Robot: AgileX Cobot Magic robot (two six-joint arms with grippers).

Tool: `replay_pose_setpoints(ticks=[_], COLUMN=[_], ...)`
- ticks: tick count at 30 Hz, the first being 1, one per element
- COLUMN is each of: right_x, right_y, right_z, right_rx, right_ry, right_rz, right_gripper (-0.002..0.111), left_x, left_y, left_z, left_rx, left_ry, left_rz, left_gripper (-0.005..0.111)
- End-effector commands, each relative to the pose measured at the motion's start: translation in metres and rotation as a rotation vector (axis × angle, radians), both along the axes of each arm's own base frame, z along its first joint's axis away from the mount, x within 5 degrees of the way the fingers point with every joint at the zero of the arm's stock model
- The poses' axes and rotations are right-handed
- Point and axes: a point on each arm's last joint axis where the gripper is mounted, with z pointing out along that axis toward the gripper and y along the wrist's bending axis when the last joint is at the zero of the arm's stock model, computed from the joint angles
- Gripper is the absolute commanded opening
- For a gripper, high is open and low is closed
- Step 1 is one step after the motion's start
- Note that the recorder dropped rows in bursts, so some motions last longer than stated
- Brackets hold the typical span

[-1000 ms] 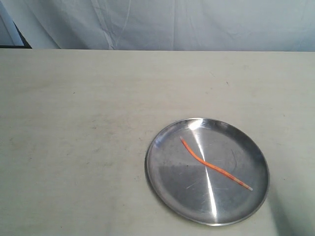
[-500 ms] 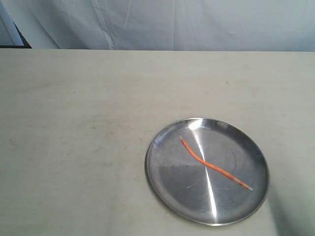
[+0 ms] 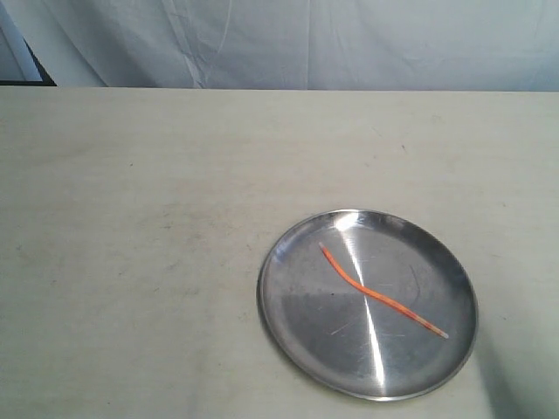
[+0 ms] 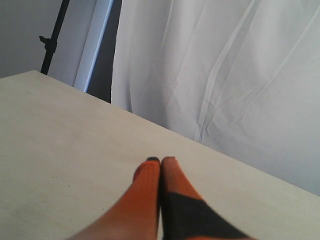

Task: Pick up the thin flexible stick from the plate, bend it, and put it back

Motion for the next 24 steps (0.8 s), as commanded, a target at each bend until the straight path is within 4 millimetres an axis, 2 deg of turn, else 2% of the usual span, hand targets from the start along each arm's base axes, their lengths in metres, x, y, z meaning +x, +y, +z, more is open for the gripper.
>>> replay_pose_setpoints(ticks=[1, 17, 21, 24], right_x=[-0.0002, 0.0000, 0.0000, -0.0001], right_y=[-0.0002, -0.0001, -0.0001, -0.0001], right_z=[0.0000, 0.0004, 0.0004, 0.0003], right_rx=[-0.003, -0.002, -0.002, -0.004], right_ry=[-0.004, -0.009, -0.009, -0.008], right_rz=[-0.003, -0.001, -0.001, -0.001], right_gripper=[-0.001, -0.001, -0.001, -0.001], left_x=[-0.0004, -0.0004, -0.0006, -0.0007], left_y=[0.0002, 0.0002, 0.0017, 0.0019], left_z=[-0.0016, -0.0015, -0.0019, -0.0021], left_rx=[0.005, 0.021, 0.293, 0.325], left_ry=[0.004, 0.006, 0.041, 0.047], left_rz=[0.003, 0.003, 0.008, 0.009], left_gripper=[0.000, 0.000, 0.000, 0.000])
